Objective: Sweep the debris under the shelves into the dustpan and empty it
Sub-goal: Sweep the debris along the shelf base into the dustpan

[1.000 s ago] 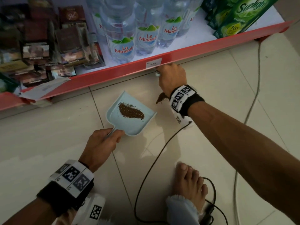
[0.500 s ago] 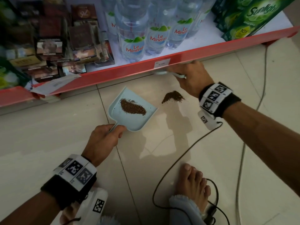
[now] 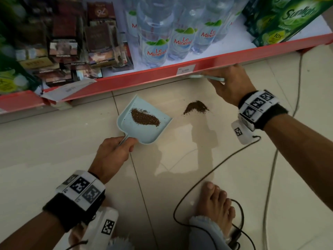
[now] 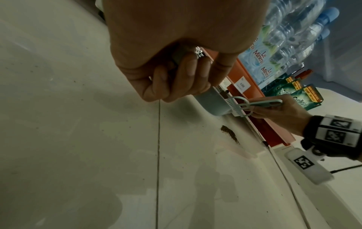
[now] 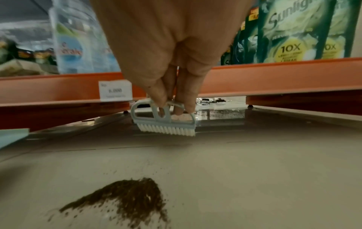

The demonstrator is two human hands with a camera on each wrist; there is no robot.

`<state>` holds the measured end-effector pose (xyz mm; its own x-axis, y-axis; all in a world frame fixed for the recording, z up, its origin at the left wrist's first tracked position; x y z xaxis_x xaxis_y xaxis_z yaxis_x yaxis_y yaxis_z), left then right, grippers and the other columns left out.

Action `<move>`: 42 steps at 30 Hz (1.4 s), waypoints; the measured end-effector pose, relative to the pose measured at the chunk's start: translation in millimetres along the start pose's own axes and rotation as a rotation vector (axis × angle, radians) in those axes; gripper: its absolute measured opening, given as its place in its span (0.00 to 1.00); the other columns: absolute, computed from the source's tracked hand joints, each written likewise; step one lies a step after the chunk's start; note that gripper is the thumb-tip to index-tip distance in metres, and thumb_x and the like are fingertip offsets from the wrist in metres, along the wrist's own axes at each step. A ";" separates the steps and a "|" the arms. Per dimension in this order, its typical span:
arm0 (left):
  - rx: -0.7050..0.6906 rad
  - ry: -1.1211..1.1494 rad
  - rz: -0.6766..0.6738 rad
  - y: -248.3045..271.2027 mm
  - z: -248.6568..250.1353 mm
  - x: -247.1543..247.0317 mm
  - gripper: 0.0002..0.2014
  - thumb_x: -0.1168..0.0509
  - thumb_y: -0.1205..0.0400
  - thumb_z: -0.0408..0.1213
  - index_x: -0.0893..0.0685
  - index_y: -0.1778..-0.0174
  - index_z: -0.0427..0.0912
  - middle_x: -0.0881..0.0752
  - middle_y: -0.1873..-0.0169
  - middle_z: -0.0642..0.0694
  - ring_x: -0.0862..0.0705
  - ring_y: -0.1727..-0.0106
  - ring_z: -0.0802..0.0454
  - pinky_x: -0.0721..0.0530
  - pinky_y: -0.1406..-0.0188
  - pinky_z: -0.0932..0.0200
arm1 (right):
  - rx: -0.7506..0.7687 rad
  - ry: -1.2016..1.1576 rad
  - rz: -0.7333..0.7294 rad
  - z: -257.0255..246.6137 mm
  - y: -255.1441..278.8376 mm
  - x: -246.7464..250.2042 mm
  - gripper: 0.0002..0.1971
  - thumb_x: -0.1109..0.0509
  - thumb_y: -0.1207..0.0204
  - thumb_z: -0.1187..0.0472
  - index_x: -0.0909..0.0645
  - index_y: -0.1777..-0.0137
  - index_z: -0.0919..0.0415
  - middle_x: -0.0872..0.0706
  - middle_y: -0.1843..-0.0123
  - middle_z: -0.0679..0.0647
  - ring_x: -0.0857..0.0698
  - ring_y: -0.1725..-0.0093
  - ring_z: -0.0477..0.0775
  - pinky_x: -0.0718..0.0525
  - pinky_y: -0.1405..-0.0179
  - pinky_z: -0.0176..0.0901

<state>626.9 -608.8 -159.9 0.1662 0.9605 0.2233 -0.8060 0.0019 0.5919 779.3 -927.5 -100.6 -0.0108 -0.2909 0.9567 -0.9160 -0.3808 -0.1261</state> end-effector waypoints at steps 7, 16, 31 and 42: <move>-0.021 0.019 -0.009 -0.2 2.8 -1.1 0.19 0.36 0.35 0.60 0.23 0.75 0.45 0.33 0.81 0.50 0.37 0.79 0.53 0.38 0.78 0.62 | -0.002 -0.004 -0.289 2.4 24.2 -2.7 0.14 0.28 0.23 0.69 0.10 0.41 0.57 0.07 0.58 0.61 0.12 0.66 0.66 0.18 0.51 0.45; -0.040 -0.006 -0.034 -1.4 2.4 -3.8 0.19 0.36 0.34 0.60 0.24 0.75 0.46 0.33 0.80 0.49 0.37 0.78 0.53 0.37 0.78 0.62 | -0.164 0.091 -0.091 19.7 -2.8 -11.9 0.18 0.35 0.21 0.72 0.12 0.36 0.57 0.09 0.43 0.64 0.13 0.44 0.69 0.18 0.36 0.53; -0.050 0.017 -0.031 -5.5 -1.4 -3.2 0.18 0.34 0.34 0.60 0.23 0.77 0.49 0.33 0.81 0.50 0.36 0.79 0.55 0.38 0.80 0.63 | -0.165 0.007 -0.214 24.1 7.8 -4.8 0.14 0.32 0.21 0.69 0.10 0.42 0.57 0.11 0.65 0.62 0.17 0.66 0.68 0.19 0.41 0.49; -0.001 0.018 -0.017 5.9 -11.5 -1.6 0.20 0.35 0.36 0.62 0.23 0.77 0.48 0.32 0.81 0.50 0.36 0.79 0.54 0.38 0.79 0.63 | 0.024 -0.140 -0.158 -59.3 -6.9 -48.9 0.21 0.35 0.25 0.73 0.12 0.37 0.55 0.10 0.40 0.58 0.11 0.43 0.63 0.15 0.40 0.49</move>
<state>615.4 -607.1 -165.7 0.1693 0.9652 0.1993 -0.8035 0.0181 0.5950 762.4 -858.5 -130.9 0.1893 -0.3448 0.9194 -0.8921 -0.4516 0.0143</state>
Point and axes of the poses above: each hand's wrist, its own y-axis away from the middle knuckle, its own x-axis out of the back of the hand, z = x × y, the point moved 1 cm from there along -y, towards the middle knuckle
